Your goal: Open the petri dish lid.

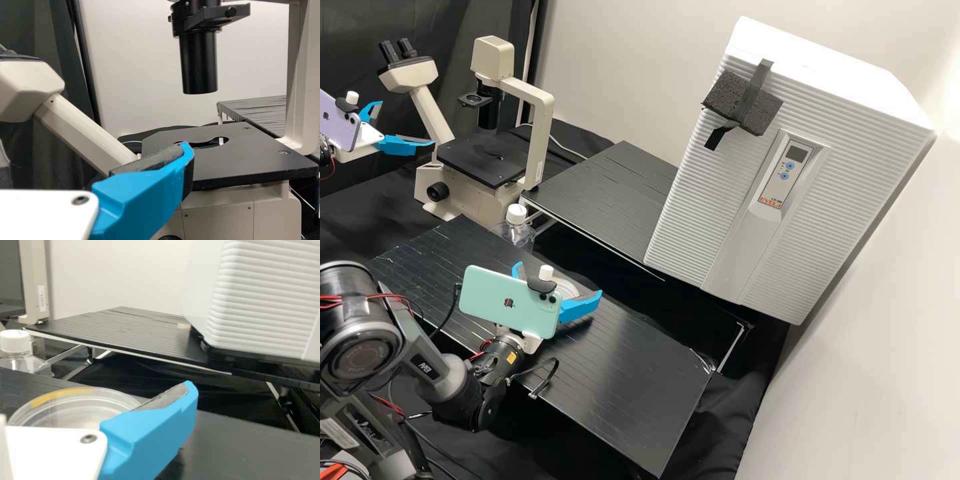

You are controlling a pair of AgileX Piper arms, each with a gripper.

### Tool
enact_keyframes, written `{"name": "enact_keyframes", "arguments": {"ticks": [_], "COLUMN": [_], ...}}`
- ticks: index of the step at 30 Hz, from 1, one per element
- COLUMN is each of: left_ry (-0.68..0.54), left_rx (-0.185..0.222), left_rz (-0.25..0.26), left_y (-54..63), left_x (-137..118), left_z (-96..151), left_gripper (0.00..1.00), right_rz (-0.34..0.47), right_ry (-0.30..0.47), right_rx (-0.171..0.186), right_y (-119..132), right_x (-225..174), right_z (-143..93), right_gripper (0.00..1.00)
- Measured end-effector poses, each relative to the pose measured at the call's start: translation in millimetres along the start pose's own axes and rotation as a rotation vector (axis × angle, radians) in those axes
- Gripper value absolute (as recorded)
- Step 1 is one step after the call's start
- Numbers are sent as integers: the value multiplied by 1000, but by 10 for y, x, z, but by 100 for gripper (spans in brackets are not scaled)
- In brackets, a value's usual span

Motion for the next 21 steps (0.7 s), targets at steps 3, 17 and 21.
{"name": "enact_keyframes", "arguments": {"ticks": [3, 17, 21], "left_ry": [0, 0, 0], "left_rx": [0, 0, 0], "left_rz": [0, 0, 0], "left_y": [0, 0, 0], "left_x": [0, 0, 0], "left_z": [0, 0, 0], "left_gripper": [100, 100, 100], "right_rz": [-7, -1, -1], "right_ry": [2, 3, 3], "right_rx": [-3, -13, -13], "right_y": [-8, 10, 10], "right_x": [-5, -18, -18], "right_z": [0, 1, 1], "right_gripper": [100, 100, 100]}}
